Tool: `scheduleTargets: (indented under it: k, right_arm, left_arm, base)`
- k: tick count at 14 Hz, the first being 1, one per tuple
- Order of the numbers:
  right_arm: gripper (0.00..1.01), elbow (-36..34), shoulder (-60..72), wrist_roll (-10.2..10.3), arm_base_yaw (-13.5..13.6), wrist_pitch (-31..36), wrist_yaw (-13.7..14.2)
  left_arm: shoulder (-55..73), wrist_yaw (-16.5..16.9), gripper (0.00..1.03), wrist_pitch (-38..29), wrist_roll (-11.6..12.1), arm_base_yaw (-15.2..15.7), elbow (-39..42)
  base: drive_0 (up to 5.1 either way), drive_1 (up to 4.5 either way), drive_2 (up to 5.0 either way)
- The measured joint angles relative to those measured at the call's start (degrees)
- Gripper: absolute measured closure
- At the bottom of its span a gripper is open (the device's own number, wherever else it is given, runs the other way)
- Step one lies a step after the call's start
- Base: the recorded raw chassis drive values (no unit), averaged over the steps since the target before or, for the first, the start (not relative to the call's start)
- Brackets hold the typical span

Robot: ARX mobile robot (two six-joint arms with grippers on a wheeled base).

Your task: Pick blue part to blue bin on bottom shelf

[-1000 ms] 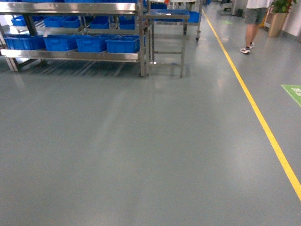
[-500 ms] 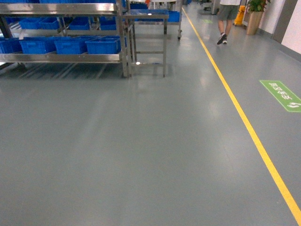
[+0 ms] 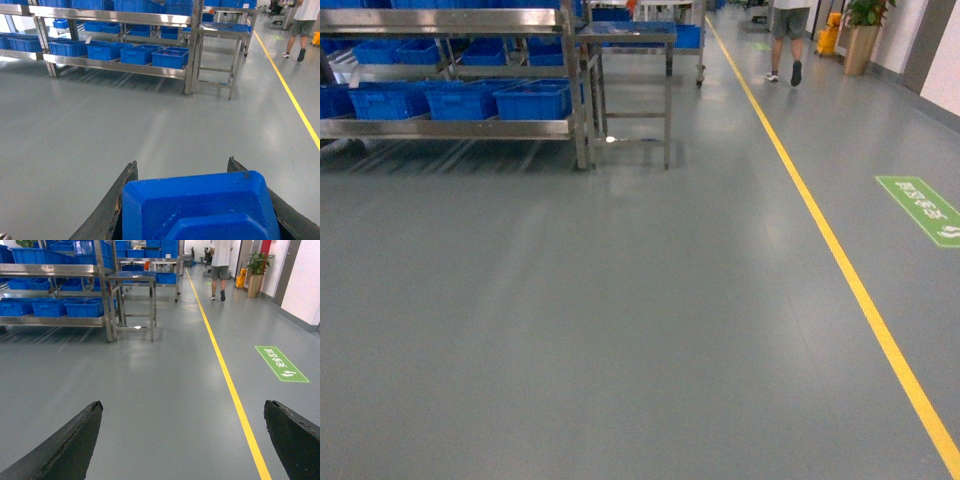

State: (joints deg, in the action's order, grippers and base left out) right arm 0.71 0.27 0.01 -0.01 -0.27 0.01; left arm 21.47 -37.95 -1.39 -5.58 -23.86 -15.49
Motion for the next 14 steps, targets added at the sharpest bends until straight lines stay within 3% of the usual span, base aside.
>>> scheduleTargets:
  k: [14]
  right_arm:
    - [0.03, 0.0, 0.0, 0.0, 0.0, 0.2, 0.0]
  left_arm:
    - [0.1, 0.0, 0.58, -0.2, 0.0, 0.0, 0.0]
  base:
    - [0.0, 4.34, -4.3]
